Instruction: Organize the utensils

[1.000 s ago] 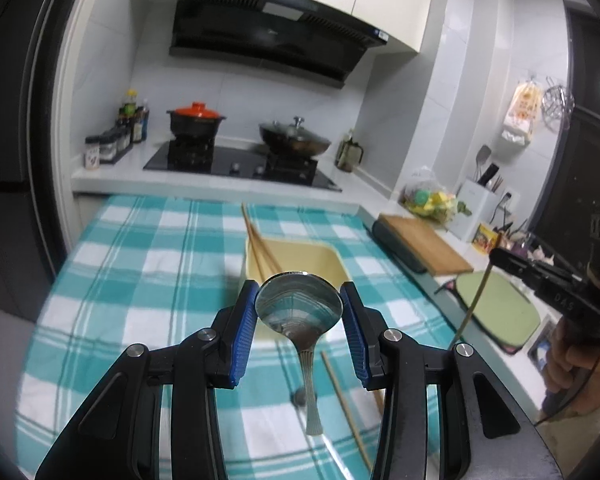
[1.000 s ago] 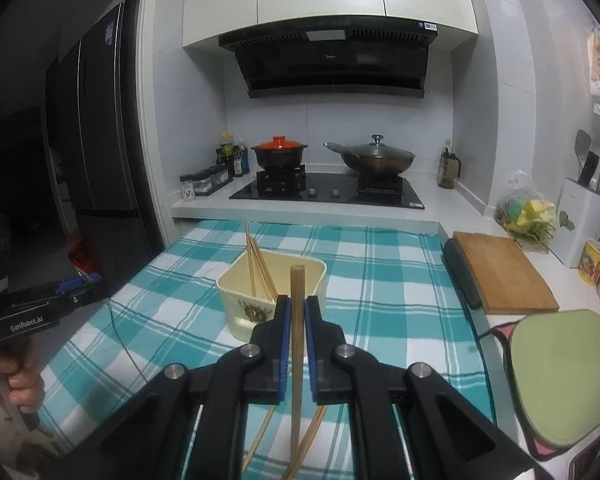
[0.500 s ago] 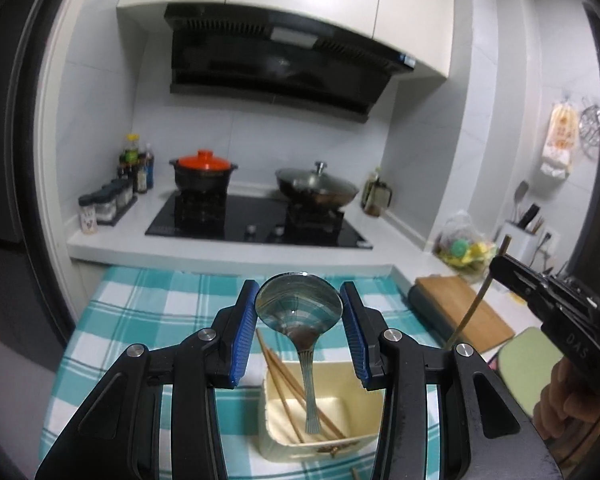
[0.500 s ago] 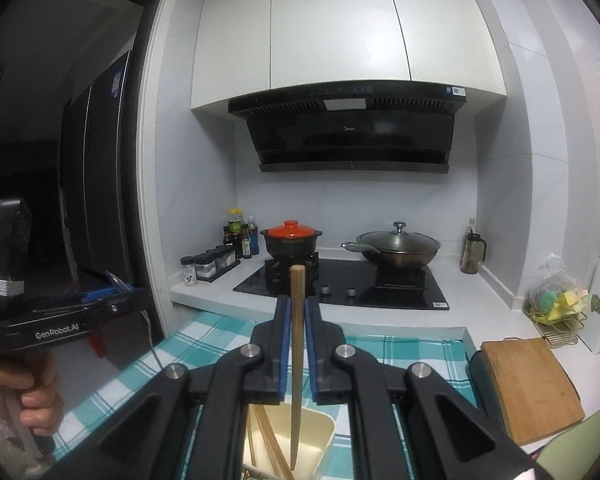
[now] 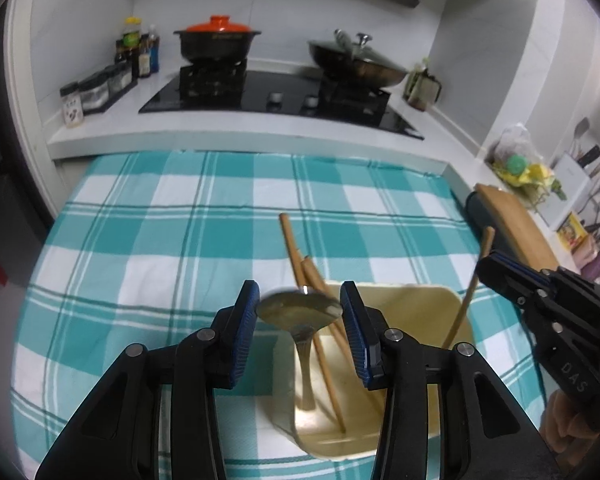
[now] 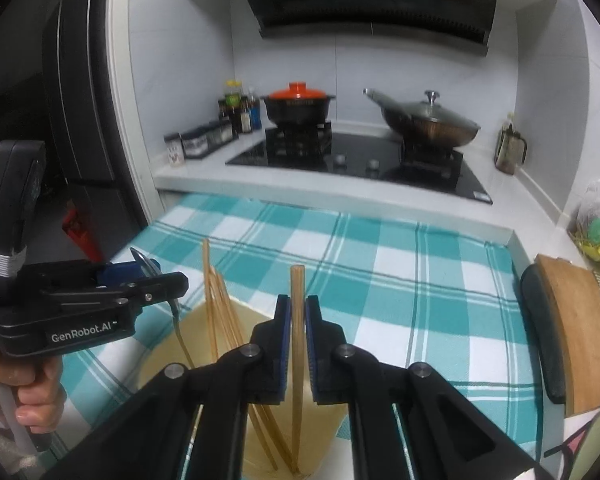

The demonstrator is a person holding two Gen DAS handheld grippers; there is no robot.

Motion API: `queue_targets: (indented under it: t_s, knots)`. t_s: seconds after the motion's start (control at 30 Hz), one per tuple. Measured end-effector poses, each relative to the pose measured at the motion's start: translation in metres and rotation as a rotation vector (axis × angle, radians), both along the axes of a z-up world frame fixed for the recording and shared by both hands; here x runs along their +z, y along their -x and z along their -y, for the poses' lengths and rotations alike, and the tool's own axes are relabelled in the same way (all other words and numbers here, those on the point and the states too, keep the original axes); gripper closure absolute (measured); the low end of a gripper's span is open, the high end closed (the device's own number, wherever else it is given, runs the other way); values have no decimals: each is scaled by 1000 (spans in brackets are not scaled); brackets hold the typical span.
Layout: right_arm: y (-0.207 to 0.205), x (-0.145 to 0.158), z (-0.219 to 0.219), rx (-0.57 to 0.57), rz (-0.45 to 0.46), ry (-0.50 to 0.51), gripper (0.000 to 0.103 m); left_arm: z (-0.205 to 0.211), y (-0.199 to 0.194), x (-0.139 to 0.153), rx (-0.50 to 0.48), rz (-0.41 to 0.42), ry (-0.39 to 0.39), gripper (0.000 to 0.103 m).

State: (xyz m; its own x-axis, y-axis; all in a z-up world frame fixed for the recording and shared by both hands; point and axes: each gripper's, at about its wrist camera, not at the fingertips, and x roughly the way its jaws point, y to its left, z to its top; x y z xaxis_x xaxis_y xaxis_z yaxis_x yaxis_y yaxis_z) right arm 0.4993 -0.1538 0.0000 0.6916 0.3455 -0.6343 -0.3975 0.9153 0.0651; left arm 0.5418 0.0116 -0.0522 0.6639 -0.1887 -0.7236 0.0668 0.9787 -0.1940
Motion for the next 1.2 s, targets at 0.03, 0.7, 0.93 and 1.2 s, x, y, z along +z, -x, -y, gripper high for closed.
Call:
queue_targets:
  t_s: [0.03,0.7,0.93,1.2]
  knots:
    - [-4,-2,1,-5,-8,-10,93,-2,2,3,3,-1,9,53]
    - [226,24,77,-106,30,92,61,-16,279,-2,-167,8,-169,15]
    - [289,-36,81,-202,-62,109,61,22,323,-55,-145,-39,-99,15]
    - [322,-64,92,-275,-70,149,61,28,345,-64,-119,-34,-84,15]
